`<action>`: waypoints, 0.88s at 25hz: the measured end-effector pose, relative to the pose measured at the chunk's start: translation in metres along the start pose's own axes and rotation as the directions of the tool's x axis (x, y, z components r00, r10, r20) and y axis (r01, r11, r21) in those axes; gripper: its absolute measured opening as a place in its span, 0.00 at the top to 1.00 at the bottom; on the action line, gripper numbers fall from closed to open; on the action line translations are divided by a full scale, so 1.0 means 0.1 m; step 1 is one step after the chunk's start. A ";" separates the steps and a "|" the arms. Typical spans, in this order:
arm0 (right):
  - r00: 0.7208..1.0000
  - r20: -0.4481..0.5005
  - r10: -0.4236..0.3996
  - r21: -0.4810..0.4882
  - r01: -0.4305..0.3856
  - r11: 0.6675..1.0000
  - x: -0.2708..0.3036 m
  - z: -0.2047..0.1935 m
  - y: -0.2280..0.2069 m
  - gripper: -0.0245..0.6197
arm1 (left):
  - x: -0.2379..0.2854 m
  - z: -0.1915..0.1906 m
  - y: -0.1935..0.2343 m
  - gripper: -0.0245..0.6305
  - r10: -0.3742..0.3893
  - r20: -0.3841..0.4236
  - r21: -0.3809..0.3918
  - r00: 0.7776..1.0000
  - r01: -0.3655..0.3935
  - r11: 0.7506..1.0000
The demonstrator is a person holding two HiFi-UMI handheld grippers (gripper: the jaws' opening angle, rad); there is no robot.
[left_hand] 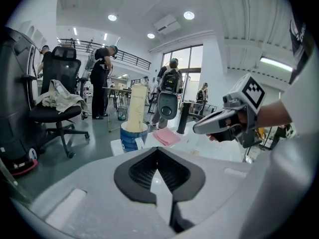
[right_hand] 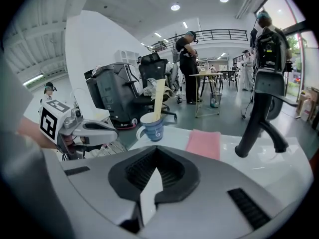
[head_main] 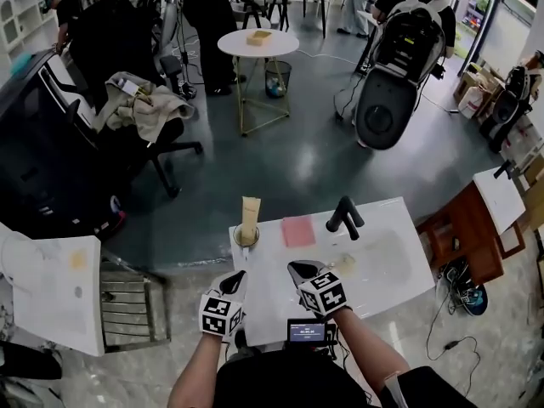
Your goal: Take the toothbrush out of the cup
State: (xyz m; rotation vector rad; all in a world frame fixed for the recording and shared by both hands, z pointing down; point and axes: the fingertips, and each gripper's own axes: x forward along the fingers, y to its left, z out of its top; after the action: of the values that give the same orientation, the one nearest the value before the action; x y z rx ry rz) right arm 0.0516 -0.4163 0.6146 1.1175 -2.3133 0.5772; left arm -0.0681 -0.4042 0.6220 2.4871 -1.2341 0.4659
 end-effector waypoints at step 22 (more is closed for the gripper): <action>0.998 0.051 0.042 0.013 -0.042 0.999 0.08 0.23 -0.17 0.95 | 0.06 0.16 0.08 0.95 0.034 0.007 0.018 0.999 -0.034 0.999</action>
State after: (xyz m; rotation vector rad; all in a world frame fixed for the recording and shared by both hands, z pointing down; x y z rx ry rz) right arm 0.0552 -0.4442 0.6041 1.1045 -2.3849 0.5877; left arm -0.0685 -0.4197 0.6117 2.4883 -1.2820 0.4795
